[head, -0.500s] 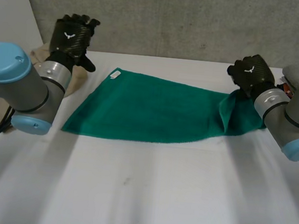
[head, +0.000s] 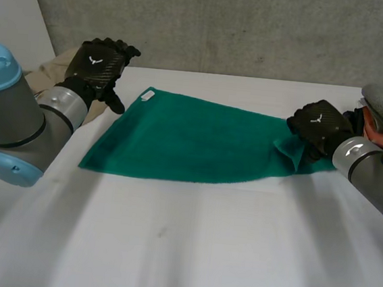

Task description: Fold the laundry.

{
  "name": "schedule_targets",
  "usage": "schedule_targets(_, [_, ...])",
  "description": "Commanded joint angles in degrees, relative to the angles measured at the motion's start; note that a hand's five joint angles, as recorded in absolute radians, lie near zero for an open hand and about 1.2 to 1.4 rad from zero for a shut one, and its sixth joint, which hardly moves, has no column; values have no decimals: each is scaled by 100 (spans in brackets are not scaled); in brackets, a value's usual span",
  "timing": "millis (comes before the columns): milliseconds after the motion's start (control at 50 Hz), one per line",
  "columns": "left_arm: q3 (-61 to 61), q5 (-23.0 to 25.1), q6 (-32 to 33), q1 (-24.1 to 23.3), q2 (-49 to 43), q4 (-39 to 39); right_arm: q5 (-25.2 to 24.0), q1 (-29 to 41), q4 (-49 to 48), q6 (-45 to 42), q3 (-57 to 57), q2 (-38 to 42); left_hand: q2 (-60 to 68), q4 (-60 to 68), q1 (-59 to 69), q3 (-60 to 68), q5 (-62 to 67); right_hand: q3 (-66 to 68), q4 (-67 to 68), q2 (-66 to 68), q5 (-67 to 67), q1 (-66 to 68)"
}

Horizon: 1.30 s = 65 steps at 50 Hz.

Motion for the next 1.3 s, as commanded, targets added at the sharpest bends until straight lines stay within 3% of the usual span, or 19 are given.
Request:
schedule_targets(20, [-23, 5, 20, -16, -17, 18, -111, 3, -331, -203, 69, 211, -111, -60, 7, -80, -16, 272, 306, 124, 441, 183])
schedule_targets(300, [-67, 14, 29, 45, -17, 18, -102, 91, -1114, -422, -36, 423, -111, -60, 7, -80, -16, 3, 37, -145, 172, -86])
schedule_targets(620, [-49, 22, 29, 45, -35, 9, 82, 381, 836, -326, -1275, 685, -178, -127, -60, -147, -83, -64, -29, -212, 105, -153])
schedule_targets(960, [-365, 224, 2, 186, 159, -149, 777, 601, 1180, -1020, -2937, 2294, -228, -178, -111, -198, -133, -721, -686, -869, -552, -810])
schedule_targets(1040, [-427, 277, 20, 265, 229, -158, 733, 574, 1531, -1161, -3148, 2348, -228, -178, -111, -198, -133, 2416, 2450, 2268, 2585, 2327])
schedule_targets(1060, [-444, 295, 20, 283, 246, -158, 698, 583, 1706, -1109, -3174, 2252, -228, -178, -111, -198, -133, 4259, 4294, 4111, 4428, 4170])
schedule_targets(1300, [-585, 330, 343, 467, 290, -552, 434, 303, 1612, 481, -1622, 214, -95, -44, 23, -64, 0, 4277, 4312, 4129, 4447, 4189])
